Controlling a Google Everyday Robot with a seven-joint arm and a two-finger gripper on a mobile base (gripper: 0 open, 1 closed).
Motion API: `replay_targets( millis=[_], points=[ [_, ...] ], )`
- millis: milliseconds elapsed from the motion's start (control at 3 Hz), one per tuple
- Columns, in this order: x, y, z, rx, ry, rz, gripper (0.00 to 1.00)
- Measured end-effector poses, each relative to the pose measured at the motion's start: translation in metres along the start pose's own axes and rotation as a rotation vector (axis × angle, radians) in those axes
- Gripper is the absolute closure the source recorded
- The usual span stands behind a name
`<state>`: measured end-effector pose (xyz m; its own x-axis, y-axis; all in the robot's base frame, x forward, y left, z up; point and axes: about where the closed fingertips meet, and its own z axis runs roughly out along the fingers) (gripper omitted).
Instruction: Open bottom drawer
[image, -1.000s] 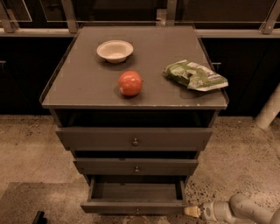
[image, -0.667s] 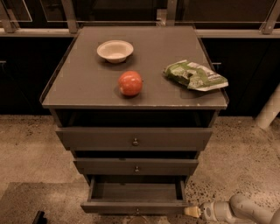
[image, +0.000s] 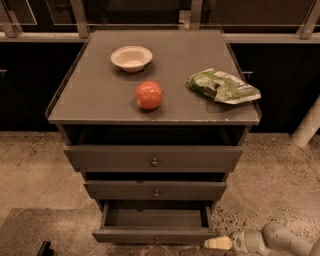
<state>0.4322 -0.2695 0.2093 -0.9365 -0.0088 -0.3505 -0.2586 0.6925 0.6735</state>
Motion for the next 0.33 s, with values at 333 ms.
replay_targets(
  millis=[333],
  points=[
    [0.0,0.0,0.0,0.0,0.0,0.0,0.0]
  ],
)
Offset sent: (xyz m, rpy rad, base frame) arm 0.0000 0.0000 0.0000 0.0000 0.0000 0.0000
